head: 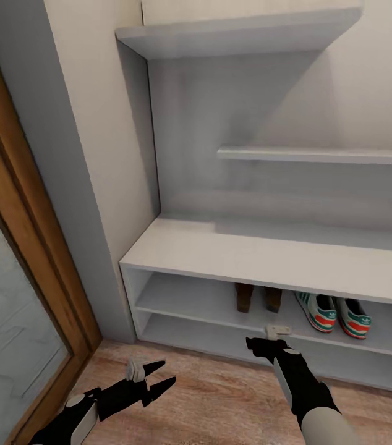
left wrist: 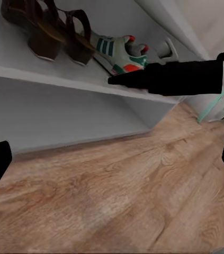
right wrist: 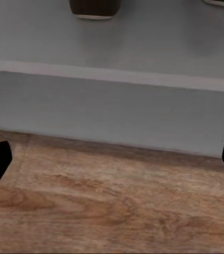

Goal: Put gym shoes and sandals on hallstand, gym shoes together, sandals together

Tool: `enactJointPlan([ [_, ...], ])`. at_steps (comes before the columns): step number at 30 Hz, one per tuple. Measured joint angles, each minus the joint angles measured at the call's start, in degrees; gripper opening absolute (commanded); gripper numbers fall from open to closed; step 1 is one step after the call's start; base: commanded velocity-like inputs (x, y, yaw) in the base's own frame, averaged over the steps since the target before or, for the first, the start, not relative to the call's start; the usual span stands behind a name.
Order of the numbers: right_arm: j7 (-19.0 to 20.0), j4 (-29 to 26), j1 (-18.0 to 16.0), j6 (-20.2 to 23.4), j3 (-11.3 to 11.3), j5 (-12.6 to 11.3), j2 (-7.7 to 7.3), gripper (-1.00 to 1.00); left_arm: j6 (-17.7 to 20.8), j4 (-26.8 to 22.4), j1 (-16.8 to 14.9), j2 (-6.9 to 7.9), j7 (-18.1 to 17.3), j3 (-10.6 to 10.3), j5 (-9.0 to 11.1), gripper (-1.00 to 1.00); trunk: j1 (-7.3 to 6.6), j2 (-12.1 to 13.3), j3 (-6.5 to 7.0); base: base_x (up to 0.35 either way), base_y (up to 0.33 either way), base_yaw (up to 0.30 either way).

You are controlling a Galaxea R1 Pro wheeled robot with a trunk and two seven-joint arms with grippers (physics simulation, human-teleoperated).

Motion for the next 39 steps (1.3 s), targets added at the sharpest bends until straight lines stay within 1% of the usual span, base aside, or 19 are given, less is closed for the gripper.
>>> enactJointPlan([
  [22,0.22,-0.02,0.0,0.0,-0.03,-0.04,0.0,1.0,0.0,0.0,0.0,0.09,0.0,0.08,0.03,1.0,0.0,0.0,0.0,-0.339,0.0,0.0],
  [29,0.25,-0.01,0.0,0.0,-0.01,-0.03,0.0,1.0,0.01,-0.14,0.0,0.36,-0.22,0.19,0.03,1.0,-0.04,0.0,0.0,-0.015,0.0,0.0],
  [30,0.24,0.38,0.0,0.0,0.05,-0.01,0.0,1.0,0.08,-0.31,-0.01,1.44,-0.62,0.32,0.16,1.0,-0.07,0.01,0.22,0.0,0.0,0.0],
  [33,0.26,0.52,0.0,0.0,-0.01,-0.07,0.0,1.0,0.09,-0.34,0.0,1.95,-0.67,0.32,0.2,1.0,-0.19,0.15,0.87,0.0,0.0,0.0],
  [39,0.26,1.56,0.08,0.0,-0.06,-0.15,0.0,1.0,0.13,-0.32,0.0,2.57,-0.67,0.32,0.28,1.0,-1.51,2.55,1.95,0.0,0.0,0.0],
])
